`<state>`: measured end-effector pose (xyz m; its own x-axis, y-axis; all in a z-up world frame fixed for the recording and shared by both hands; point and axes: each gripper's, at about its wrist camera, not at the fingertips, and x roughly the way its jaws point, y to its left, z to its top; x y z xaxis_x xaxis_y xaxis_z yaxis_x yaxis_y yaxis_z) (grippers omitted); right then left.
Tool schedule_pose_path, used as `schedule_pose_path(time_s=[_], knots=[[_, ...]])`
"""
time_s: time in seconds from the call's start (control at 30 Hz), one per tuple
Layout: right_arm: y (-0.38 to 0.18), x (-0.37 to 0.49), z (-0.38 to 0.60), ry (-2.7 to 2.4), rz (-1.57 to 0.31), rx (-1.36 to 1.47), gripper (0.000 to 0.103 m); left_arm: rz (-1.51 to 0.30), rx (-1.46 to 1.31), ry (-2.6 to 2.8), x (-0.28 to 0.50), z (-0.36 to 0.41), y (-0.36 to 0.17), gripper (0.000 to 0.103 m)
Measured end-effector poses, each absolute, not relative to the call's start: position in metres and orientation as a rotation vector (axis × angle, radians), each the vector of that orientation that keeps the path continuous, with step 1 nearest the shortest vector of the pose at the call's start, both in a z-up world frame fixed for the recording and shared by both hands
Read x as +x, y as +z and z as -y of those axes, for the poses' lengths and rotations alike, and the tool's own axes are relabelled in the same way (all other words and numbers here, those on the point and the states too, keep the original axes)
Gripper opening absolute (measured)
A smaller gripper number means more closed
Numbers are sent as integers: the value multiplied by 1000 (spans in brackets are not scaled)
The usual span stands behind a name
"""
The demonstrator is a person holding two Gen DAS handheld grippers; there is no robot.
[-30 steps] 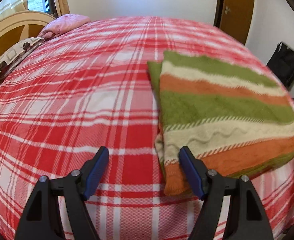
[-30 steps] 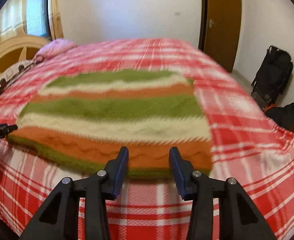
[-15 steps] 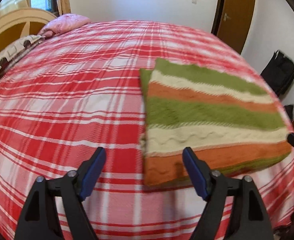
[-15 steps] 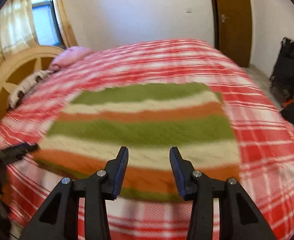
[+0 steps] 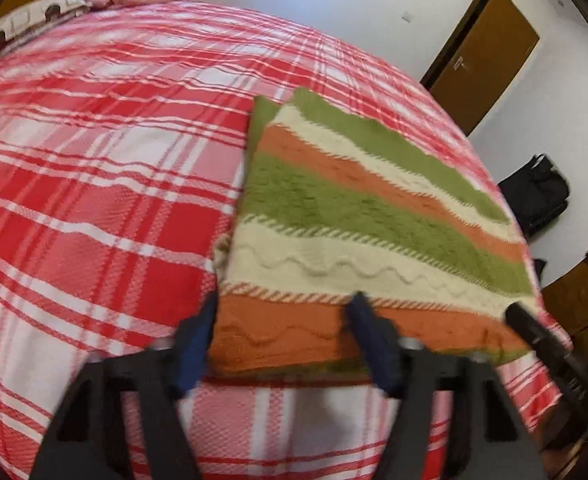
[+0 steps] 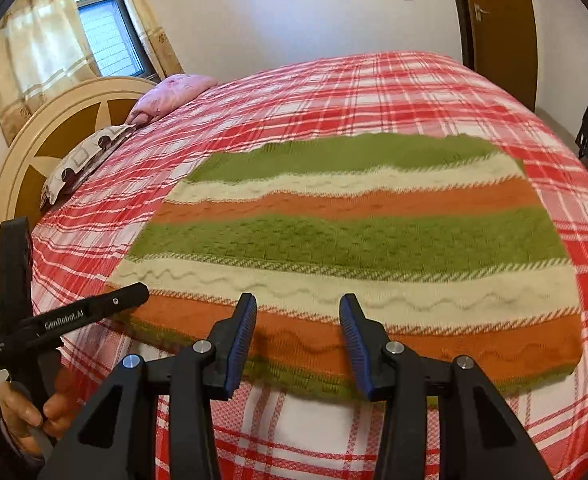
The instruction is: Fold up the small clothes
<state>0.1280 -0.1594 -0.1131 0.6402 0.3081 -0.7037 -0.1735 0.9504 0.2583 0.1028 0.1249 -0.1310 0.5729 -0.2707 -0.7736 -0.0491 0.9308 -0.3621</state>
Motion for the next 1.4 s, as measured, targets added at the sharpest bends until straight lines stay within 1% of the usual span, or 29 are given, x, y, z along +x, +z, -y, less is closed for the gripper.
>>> schedule_pose_path(time_s=[0.07,0.2,0.37,0.5,0.6,0.77,0.8,0.87,0.97,1.03,1.07,1.13,1.17,1.23,1.27,1.3,1.4], knots=[[-114,127,166,265,-832,198,45,-979,-440,-181,107,-127,-135,33],[-112,119,167,295,-824,218,45,-976,-479,-194,110,-127,-131,26],[-107,109,148,413,-800,191,45,-915,-440,-253,106,-116,-104,24],[-106,103,121,496,-782,101,45,-904,-399,-281,110,-110,-88,24],[-109,102,111,413,-744,16,45,-902,-398,-290,113,-110,-82,24],[-109,141,145,289,-728,209,44,-873,-356,-287,110,-104,-80,24],[-109,148,146,280,-724,221,41,-868,-346,-287,112,-102,-80,24],[-111,163,141,258,-713,223,38,-869,-345,-284,115,-101,-83,24],[-128,178,125,275,-731,196,38,-891,-377,-256,121,-105,-91,24],[-150,186,113,284,-797,179,38,-911,-395,-224,125,-110,-98,26],[-151,185,112,279,-776,162,37,-921,-403,-205,127,-111,-101,32],[-148,185,109,281,-785,140,37,-935,-463,-180,132,-120,-109,37],[-149,185,110,286,-785,137,37,-944,-496,-171,135,-124,-114,42],[-150,183,114,297,-781,158,37,-983,-530,-168,143,-128,-124,54],[-150,183,117,303,-781,173,37,-1010,-538,-168,146,-129,-127,67],[-150,183,118,307,-780,180,37,-1021,-554,-185,146,-131,-130,70],[-152,181,121,318,-777,196,37,-1017,-556,-239,141,-141,-129,70]])
